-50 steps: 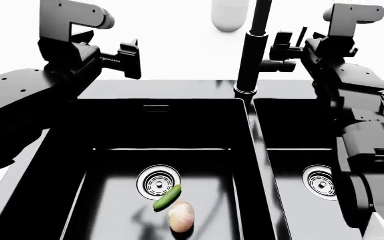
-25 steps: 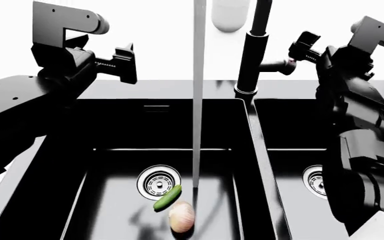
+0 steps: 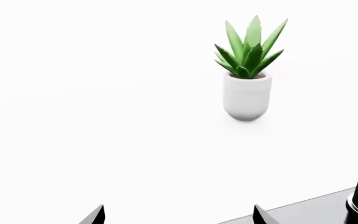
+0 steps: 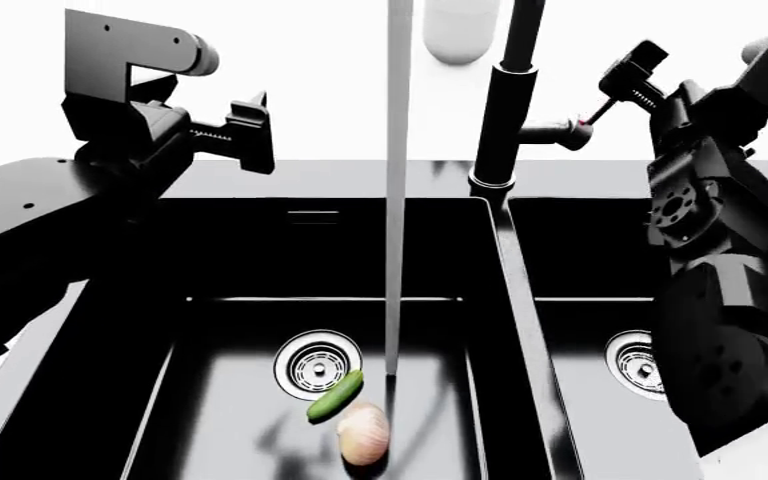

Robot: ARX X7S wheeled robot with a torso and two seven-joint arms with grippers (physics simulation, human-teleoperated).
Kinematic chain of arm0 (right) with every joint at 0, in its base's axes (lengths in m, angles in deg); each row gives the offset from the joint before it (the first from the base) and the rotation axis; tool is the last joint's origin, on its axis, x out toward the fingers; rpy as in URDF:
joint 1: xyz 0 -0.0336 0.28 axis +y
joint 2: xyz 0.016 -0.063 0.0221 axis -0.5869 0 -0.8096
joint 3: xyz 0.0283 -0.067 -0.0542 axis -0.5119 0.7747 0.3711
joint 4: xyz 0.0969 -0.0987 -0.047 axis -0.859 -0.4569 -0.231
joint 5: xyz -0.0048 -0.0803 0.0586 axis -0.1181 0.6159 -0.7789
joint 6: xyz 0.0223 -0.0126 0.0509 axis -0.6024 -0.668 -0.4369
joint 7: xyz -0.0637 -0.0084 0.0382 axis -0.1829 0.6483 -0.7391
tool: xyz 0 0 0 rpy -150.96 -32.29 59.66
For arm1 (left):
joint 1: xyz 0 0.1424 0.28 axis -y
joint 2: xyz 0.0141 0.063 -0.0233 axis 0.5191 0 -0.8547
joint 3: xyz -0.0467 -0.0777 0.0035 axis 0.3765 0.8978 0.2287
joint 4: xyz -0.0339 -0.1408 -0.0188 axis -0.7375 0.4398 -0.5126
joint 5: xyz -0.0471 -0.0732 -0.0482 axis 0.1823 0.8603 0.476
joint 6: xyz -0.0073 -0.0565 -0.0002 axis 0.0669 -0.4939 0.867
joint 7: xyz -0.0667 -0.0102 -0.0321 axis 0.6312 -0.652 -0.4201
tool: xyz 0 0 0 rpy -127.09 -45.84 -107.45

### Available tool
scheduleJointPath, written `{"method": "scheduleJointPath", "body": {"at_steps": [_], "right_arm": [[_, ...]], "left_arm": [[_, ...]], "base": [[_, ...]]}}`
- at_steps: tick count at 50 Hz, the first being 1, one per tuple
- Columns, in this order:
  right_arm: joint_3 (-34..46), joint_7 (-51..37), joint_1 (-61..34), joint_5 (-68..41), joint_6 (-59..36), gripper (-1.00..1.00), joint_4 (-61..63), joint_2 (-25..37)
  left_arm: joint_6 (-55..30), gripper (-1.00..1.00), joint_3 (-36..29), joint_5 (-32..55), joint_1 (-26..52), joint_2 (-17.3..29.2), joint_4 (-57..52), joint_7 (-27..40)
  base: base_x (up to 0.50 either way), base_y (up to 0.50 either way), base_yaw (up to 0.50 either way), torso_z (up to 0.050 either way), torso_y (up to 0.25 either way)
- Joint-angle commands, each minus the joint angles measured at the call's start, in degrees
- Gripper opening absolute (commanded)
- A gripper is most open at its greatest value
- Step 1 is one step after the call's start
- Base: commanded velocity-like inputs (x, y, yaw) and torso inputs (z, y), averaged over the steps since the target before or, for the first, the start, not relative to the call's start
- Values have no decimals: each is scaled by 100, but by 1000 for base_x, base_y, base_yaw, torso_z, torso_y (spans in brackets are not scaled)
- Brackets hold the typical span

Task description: Pick up the fruits and vegetables and place them in the sink. Turn on the sink faucet to wash them. Then turn the sink off and put them in the tray.

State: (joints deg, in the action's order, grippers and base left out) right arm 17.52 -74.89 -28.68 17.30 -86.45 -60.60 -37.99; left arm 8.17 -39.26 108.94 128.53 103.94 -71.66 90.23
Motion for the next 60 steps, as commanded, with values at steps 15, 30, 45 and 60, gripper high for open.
{"method": "scheduleJointPath", "body": {"at_steps": [15, 30, 45, 60], "right_arm": [[-410, 126, -211, 573, 448, 100, 5, 357], [49, 63, 124, 865, -15, 100, 12, 503], [530, 230, 403, 1014, -94, 100, 10, 423], [1125, 371, 481, 1090, -71, 100, 6, 240]], "left_arm": [[99, 100, 19, -10, -115, -13, 19, -38], [126, 100, 22, -20, -116, -44, 45, -79], [87, 100, 18, -9, -96, -53, 1, -43], [83, 100, 30, 5, -121, -31, -27, -25]], "base": [[0, 0, 0, 0, 0], [0, 0, 0, 0, 0], [0, 0, 0, 0, 0], [0, 0, 0, 0, 0]]}}
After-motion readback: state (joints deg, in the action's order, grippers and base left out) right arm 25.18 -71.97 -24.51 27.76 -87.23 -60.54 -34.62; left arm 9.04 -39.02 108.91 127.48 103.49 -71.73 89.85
